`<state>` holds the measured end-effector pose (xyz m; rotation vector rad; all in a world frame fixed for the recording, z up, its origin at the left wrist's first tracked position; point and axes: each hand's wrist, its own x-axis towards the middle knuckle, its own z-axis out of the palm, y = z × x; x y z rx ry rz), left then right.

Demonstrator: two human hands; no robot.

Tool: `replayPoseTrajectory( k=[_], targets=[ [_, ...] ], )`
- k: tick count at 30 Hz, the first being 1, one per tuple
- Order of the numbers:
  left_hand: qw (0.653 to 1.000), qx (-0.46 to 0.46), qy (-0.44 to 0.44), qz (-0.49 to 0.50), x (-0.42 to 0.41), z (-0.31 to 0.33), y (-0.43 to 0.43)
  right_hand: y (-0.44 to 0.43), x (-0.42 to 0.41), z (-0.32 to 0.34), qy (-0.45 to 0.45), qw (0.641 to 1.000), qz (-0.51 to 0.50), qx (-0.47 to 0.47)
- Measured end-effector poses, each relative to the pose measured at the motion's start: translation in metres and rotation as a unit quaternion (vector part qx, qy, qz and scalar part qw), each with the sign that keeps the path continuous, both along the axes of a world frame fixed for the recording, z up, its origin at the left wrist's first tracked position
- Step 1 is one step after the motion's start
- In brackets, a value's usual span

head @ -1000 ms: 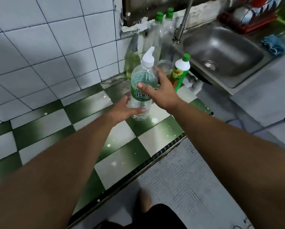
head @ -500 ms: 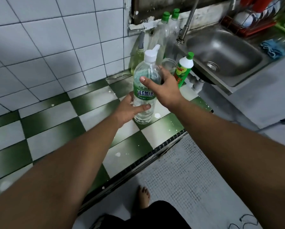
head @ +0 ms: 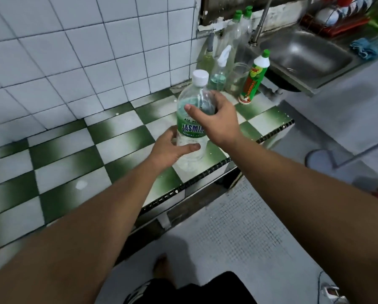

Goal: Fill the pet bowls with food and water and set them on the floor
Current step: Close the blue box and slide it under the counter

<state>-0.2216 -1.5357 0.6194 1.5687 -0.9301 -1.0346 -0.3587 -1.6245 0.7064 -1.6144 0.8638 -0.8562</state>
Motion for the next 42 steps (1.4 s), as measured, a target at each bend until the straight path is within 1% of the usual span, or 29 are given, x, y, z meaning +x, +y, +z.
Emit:
replayPoseTrajectory(
  k=[3, 8, 11, 14, 20, 23, 25, 29, 35, 37, 40, 42],
  targets=[
    [0.999, 0.007, -0.009, 0.032, -0.009, 0.001, 0.041, 0.032, -0.003, -0.001, -0.005, 0.999, 0.031, -0.012],
    [0.993, 0.002, -0.024, 0.113, -0.028, -0.004, 0.115, 0.088, -0.006, -0.007, -0.009, 0.995, 0.098, -0.011],
    [0.991, 0.018, -0.047, 0.126, -0.04, -0.01, 0.159, 0.123, -0.009, -0.015, -0.003, 0.99, 0.138, -0.016],
    [0.987, 0.037, -0.064, 0.143, -0.051, -0.018, 0.198, 0.154, -0.015, -0.025, -0.008, 0.989, 0.147, -0.032],
    [0.984, 0.056, -0.052, 0.161, -0.078, -0.045, 0.259, 0.208, -0.033, -0.065, 0.008, 0.986, 0.167, -0.02],
    [0.981, 0.051, -0.002, 0.189, -0.095, -0.081, 0.289, 0.235, -0.044, -0.1, 0.037, 0.985, 0.167, -0.02],
    [0.977, 0.067, 0.025, 0.2, -0.105, -0.111, 0.31, 0.253, -0.049, -0.127, 0.055, 0.982, 0.179, -0.018],
    [0.974, 0.112, 0.023, 0.196, -0.112, -0.186, 0.342, 0.281, -0.054, -0.198, 0.093, 0.975, 0.2, 0.007],
    [0.967, 0.138, 0.054, 0.205, -0.097, -0.316, 0.364, 0.304, -0.04, -0.331, 0.115, 0.97, 0.209, 0.042],
    [0.966, 0.142, 0.063, 0.207, -0.08, -0.37, 0.363, 0.304, -0.024, -0.389, 0.115, 0.97, 0.206, 0.048],
    [0.967, 0.142, 0.05, 0.207, -0.045, -0.444, 0.349, 0.293, 0.011, -0.47, 0.113, 0.971, 0.204, 0.056],
    [0.969, 0.138, 0.025, 0.204, -0.021, -0.484, 0.334, 0.283, 0.034, -0.517, 0.112, 0.974, 0.194, 0.036]
  ],
)
